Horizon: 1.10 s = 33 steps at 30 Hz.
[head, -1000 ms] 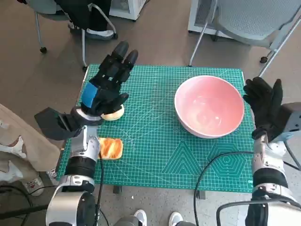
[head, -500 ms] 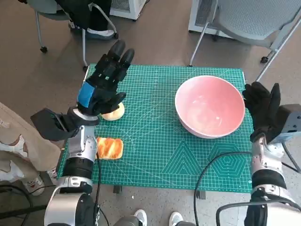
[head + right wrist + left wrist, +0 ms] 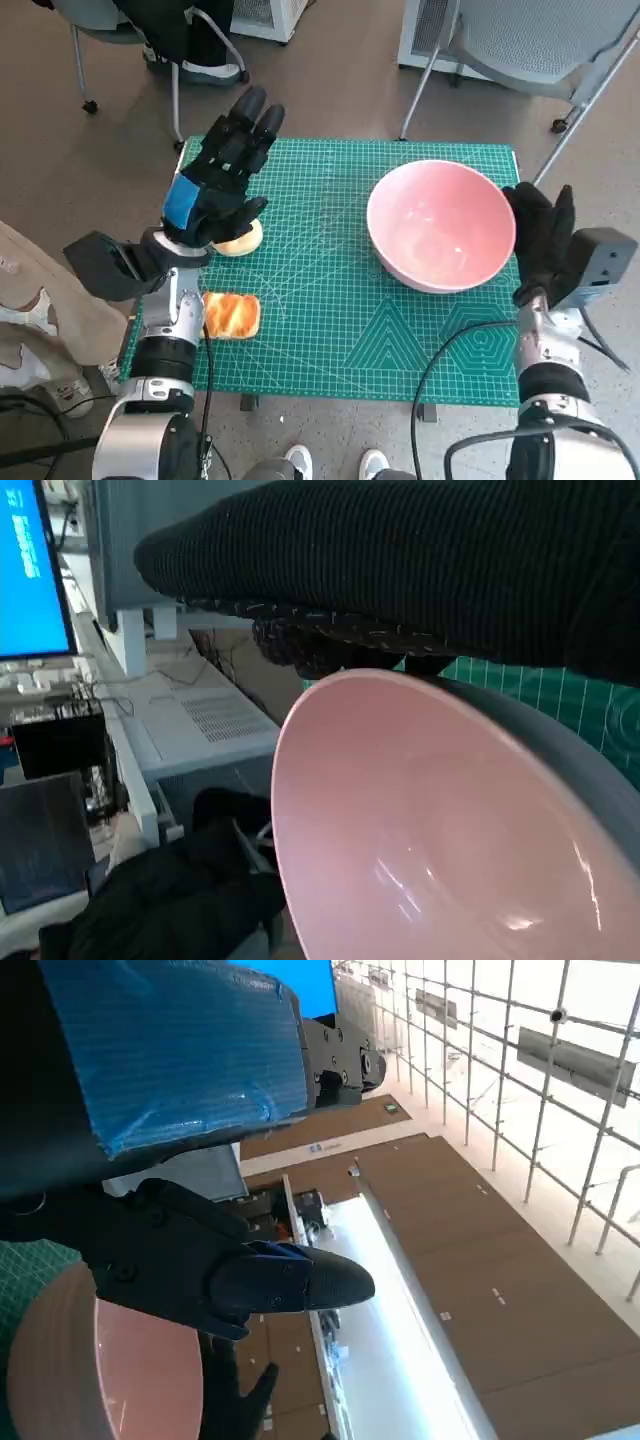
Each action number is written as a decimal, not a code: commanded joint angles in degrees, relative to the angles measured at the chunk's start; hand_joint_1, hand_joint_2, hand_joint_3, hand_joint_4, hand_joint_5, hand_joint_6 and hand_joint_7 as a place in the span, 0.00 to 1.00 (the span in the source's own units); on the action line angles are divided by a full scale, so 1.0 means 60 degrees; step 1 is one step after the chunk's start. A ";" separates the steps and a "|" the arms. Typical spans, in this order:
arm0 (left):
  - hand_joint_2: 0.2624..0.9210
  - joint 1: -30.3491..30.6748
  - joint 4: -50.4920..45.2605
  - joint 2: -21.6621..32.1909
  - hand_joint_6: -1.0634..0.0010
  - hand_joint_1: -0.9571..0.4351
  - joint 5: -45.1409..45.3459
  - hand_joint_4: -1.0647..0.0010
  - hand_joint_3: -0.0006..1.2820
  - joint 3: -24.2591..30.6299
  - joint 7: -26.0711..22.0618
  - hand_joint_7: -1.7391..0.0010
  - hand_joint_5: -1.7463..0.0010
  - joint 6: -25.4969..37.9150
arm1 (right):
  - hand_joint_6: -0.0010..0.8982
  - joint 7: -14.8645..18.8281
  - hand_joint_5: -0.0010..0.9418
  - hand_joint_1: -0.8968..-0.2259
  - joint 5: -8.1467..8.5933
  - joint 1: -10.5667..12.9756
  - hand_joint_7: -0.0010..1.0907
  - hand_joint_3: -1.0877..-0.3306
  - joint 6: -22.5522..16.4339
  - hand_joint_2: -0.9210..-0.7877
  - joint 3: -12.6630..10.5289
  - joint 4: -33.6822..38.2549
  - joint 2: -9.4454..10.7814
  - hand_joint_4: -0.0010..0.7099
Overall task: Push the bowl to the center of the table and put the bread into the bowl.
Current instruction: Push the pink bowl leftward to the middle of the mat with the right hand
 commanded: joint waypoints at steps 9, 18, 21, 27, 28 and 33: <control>1.00 0.0165 -0.0191 0.0118 0.85 0.25 0.0109 1.00 0.26 -0.0131 0.0148 1.00 1.00 0.0098 | 0.20 0.0335 0.01 0.37 -0.0112 -0.0005 0.17 0.29 -0.0135 0.00 0.0241 0.0060 0.0497 0.28; 1.00 0.0224 -0.0286 0.0121 0.85 0.25 0.0055 1.00 0.25 -0.0155 0.0182 1.00 1.00 0.0170 | 0.23 0.0358 0.01 0.41 -0.0133 -0.0129 0.18 0.29 -0.0241 0.00 0.0375 0.0066 0.0792 0.30; 1.00 0.0258 -0.0336 0.0119 0.85 0.25 0.0042 1.00 0.25 -0.0158 0.0200 1.00 1.00 0.0190 | 0.23 0.0408 0.01 0.40 -0.0119 -0.0165 0.18 0.30 -0.0254 0.00 0.0390 0.0067 0.0885 0.30; 1.00 0.0341 -0.0451 0.0138 0.85 0.25 0.0056 1.00 0.25 -0.0172 0.0240 1.00 1.00 0.0194 | 0.23 0.0513 0.00 0.38 -0.0096 -0.0220 0.17 0.33 -0.0313 0.00 0.0417 0.0055 0.1050 0.29; 1.00 0.0354 -0.0471 0.0143 0.85 0.25 0.0057 1.00 0.25 -0.0173 0.0247 1.00 1.00 0.0195 | 0.23 0.0518 0.00 0.38 -0.0102 -0.0235 0.17 0.33 -0.0314 0.00 0.0428 0.0056 0.1081 0.29; 1.00 0.0407 -0.0556 0.0152 0.85 0.25 0.0054 1.00 0.26 -0.0179 0.0287 1.00 1.00 0.0214 | 0.23 0.0522 0.00 0.38 -0.0133 -0.0292 0.17 0.34 -0.0336 0.00 0.0491 0.0056 0.1194 0.29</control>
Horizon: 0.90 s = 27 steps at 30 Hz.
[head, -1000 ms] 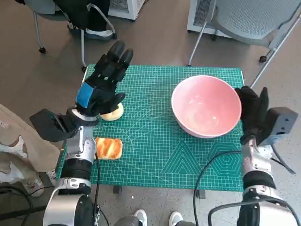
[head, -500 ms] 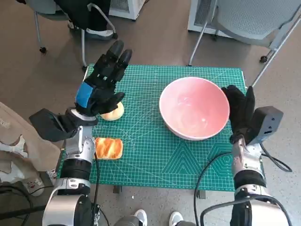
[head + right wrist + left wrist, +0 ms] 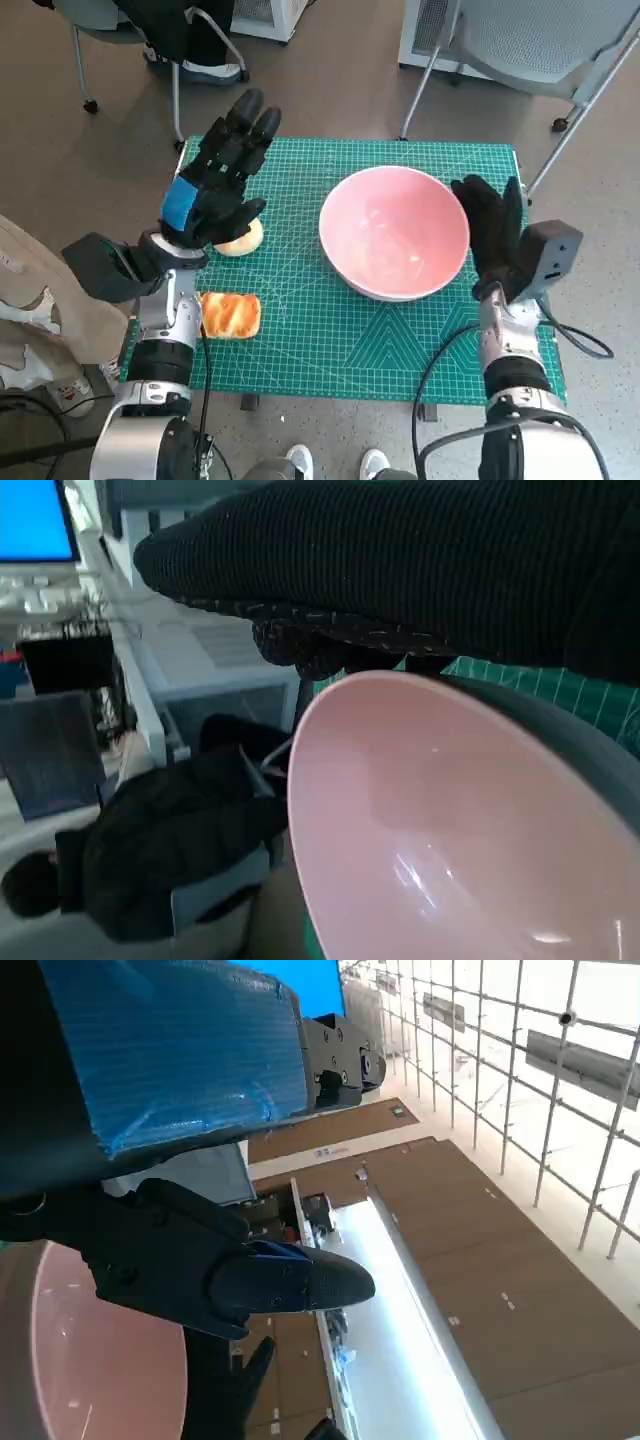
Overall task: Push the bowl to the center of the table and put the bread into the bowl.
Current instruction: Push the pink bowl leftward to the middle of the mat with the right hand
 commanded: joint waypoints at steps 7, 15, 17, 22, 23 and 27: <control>1.00 0.0157 -0.0208 0.0026 0.85 0.26 0.0062 1.00 0.26 -0.0054 0.0149 1.00 1.00 0.0056 | 0.22 0.0042 0.00 0.39 -0.0200 -0.0091 0.16 0.33 -0.0006 0.00 0.0203 0.0053 0.0269 0.29; 1.00 0.0211 -0.0323 -0.0018 0.85 0.26 0.0072 1.00 0.26 -0.0109 0.0265 0.99 1.00 0.0082 | 0.20 0.0134 0.00 0.36 -0.0287 -0.0109 0.15 0.33 -0.0009 0.00 0.0241 0.0067 0.0254 0.27; 1.00 0.0236 -0.0367 -0.0022 0.85 0.27 0.0087 1.00 0.26 -0.0131 0.0304 0.99 1.00 0.0079 | 0.20 0.0140 0.00 0.36 -0.0322 -0.0110 0.15 0.33 -0.0003 0.00 0.0254 0.0067 0.0211 0.27; 1.00 0.0304 -0.0508 -0.0026 0.85 0.27 0.0066 1.00 0.26 -0.0165 0.0380 0.99 1.00 0.0122 | 0.20 0.0183 0.00 0.35 -0.0420 -0.0083 0.15 0.32 -0.0129 0.00 0.0275 -0.0008 -0.0047 0.27; 1.00 0.0321 -0.0540 -0.0025 0.85 0.27 0.0057 1.00 0.26 -0.0170 0.0391 0.99 1.00 0.0130 | 0.20 0.0190 0.00 0.35 -0.0427 -0.0079 0.15 0.32 -0.0170 0.00 0.0273 -0.0033 -0.0116 0.28; 1.00 0.0388 -0.0658 -0.0007 0.85 0.27 0.0016 1.00 0.26 -0.0182 0.0408 0.99 1.00 0.0155 | 0.22 -0.0070 0.01 0.33 -0.0532 -0.0097 0.15 0.31 -0.0579 0.00 0.0339 -0.0238 -0.0390 0.29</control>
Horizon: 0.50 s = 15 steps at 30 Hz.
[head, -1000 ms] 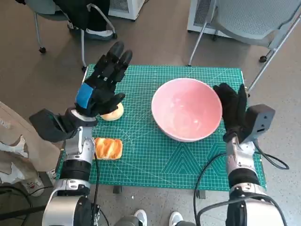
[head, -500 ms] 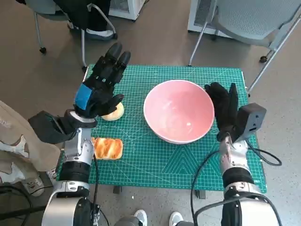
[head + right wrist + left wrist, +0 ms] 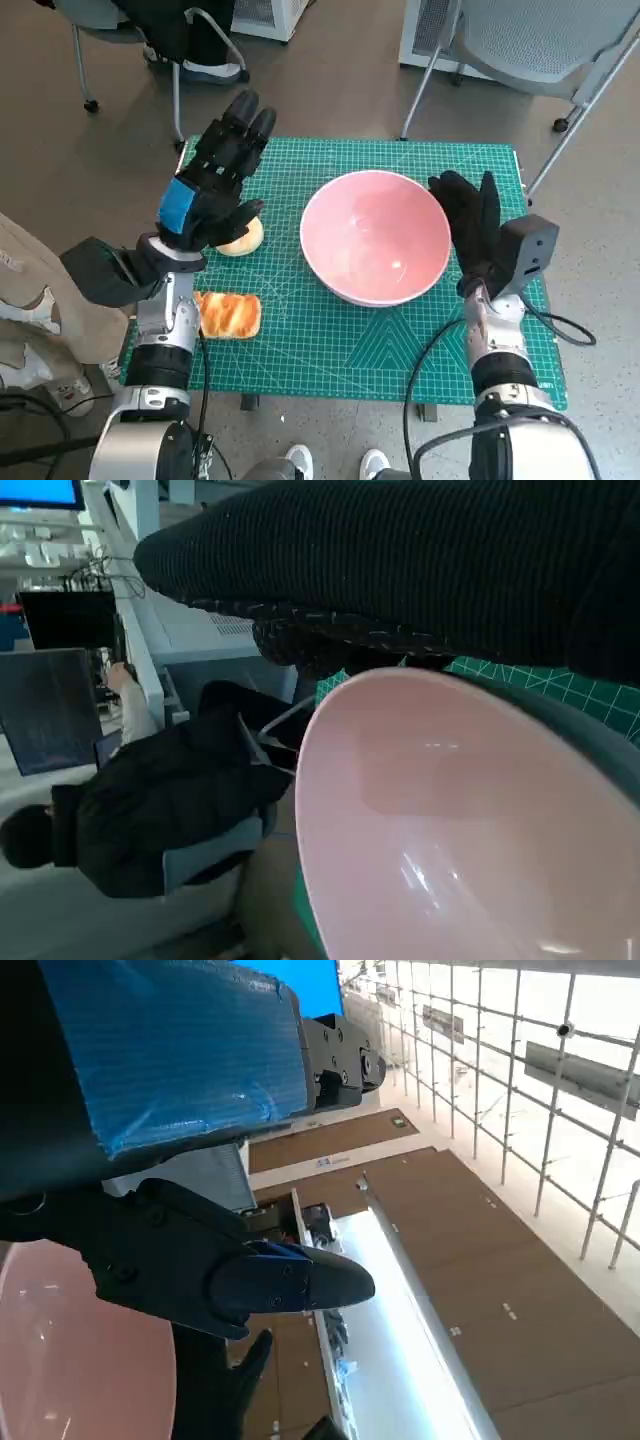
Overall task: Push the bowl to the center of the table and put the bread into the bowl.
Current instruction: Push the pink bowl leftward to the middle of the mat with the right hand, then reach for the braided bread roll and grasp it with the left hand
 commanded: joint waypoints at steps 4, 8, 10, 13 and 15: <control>1.00 0.0208 -0.0280 0.0015 0.85 0.27 -0.0050 1.00 0.26 0.0005 0.0036 0.99 1.00 0.0123 | 0.23 -0.0887 0.01 0.32 -0.0577 0.0070 0.16 0.28 -0.1037 0.00 0.0411 -0.0509 -0.0453 0.30; 1.00 0.0235 -0.0374 0.0009 0.85 0.27 -0.0064 1.00 0.26 0.0007 0.0079 0.99 1.00 0.0153 | 0.21 -0.1282 0.00 0.33 -0.0927 0.0207 0.15 0.24 -0.2043 0.00 0.0732 -0.1145 -0.0457 0.28; 1.00 0.0219 -0.0366 0.0000 0.84 0.27 -0.0044 1.00 0.26 0.0006 0.0125 0.99 1.00 0.0151 | 0.20 -0.1280 0.00 0.34 -0.0989 0.0280 0.15 0.23 -0.2430 0.00 0.0837 -0.1454 -0.0448 0.27; 1.00 0.0204 -0.0373 -0.0049 0.84 0.27 0.0006 1.00 0.26 -0.0020 0.0222 0.99 1.00 0.0127 | 0.19 -0.1061 0.00 0.33 -0.1028 0.0433 0.15 0.23 -0.3029 0.00 0.1053 -0.2121 -0.0408 0.25; 1.00 0.0213 -0.0402 -0.0080 0.83 0.27 0.0039 1.00 0.27 -0.0050 0.0281 0.99 1.00 0.0105 | 0.18 -0.0872 0.00 0.31 -0.0974 0.0551 0.15 0.24 -0.3275 0.00 0.1167 -0.2534 -0.0379 0.24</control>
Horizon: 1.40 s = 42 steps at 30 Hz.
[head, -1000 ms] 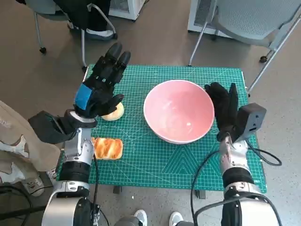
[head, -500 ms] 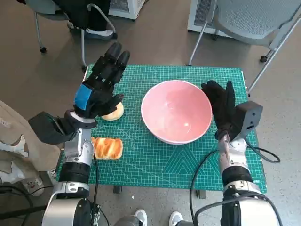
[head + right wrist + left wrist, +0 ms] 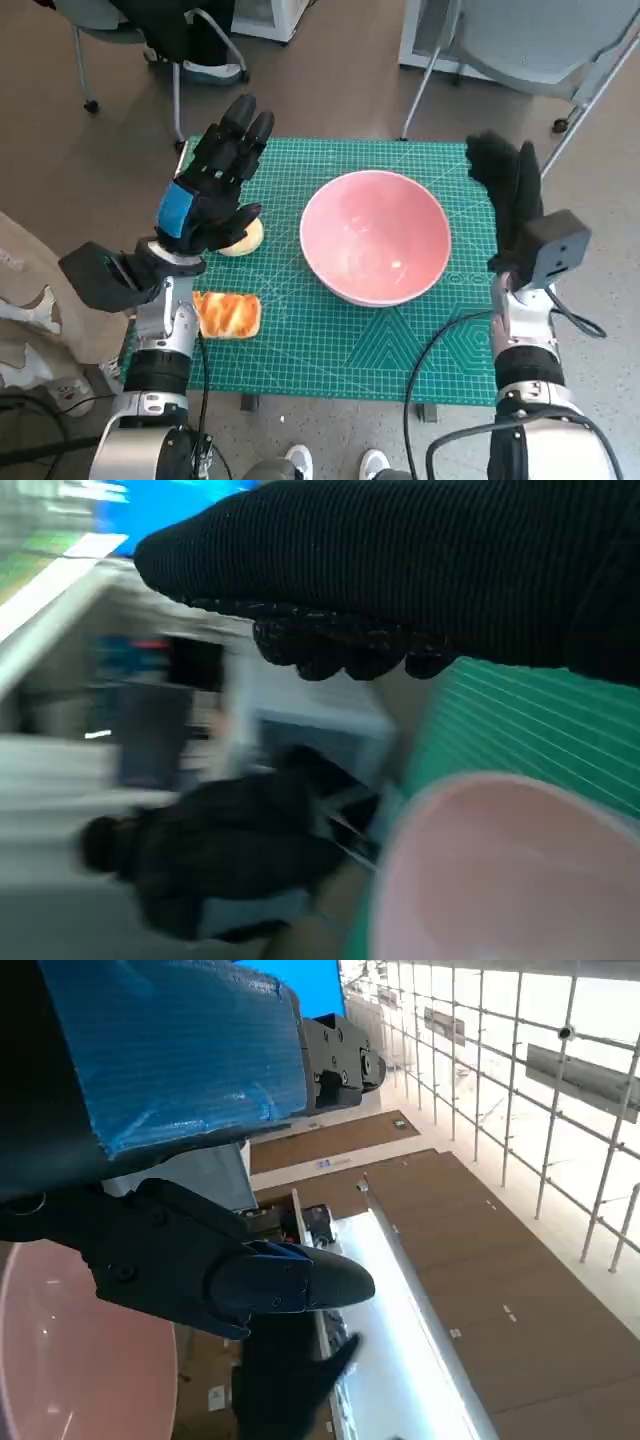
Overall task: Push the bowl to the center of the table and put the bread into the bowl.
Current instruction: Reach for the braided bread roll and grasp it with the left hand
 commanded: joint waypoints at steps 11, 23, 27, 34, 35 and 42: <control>1.00 0.0015 -0.0084 -0.0175 0.83 0.25 0.0202 1.00 0.26 -0.0160 0.0285 0.99 1.00 -0.0155 | 0.18 0.1673 0.00 0.25 0.0706 0.1131 0.17 0.32 -0.0797 0.00 0.0847 -0.2784 0.0391 0.24; 1.00 0.0035 -0.0067 -0.0151 0.82 0.25 0.0200 1.00 0.25 -0.0109 0.0233 0.99 1.00 -0.0081 | 0.16 0.1914 0.01 0.28 0.0946 0.1254 0.19 0.33 -0.0573 0.00 0.0885 -0.3177 0.0370 0.26; 1.00 0.0081 -0.0085 -0.0123 0.82 0.24 0.0194 1.00 0.25 -0.0096 0.0200 0.99 1.00 -0.0110 | 0.16 0.1808 0.01 0.28 0.0893 0.1323 0.19 0.33 -0.0504 0.00 0.0904 -0.3299 0.0393 0.26; 1.00 0.0423 -0.0718 0.0151 0.83 0.22 0.0446 1.00 0.22 -0.0147 0.0335 0.99 1.00 -0.0109 | 0.16 0.1698 0.01 0.28 0.0807 0.1424 0.20 0.33 -0.0452 0.00 0.0970 -0.3443 0.0447 0.26; 1.00 0.0610 -0.1104 0.0415 0.84 0.20 0.0856 1.00 0.21 -0.0226 0.0510 0.99 1.00 -0.0131 | 0.15 0.1703 0.01 0.28 0.0819 0.1450 0.20 0.33 -0.0424 0.00 0.0984 -0.3489 0.0455 0.26; 0.87 0.2337 -0.5823 0.3392 0.98 0.13 0.4739 1.00 0.06 -0.0384 0.0898 1.00 1.00 0.2465 | 0.15 0.1665 0.01 0.28 0.0819 0.1562 0.21 0.33 -0.0271 0.00 0.1027 -0.3742 0.0468 0.26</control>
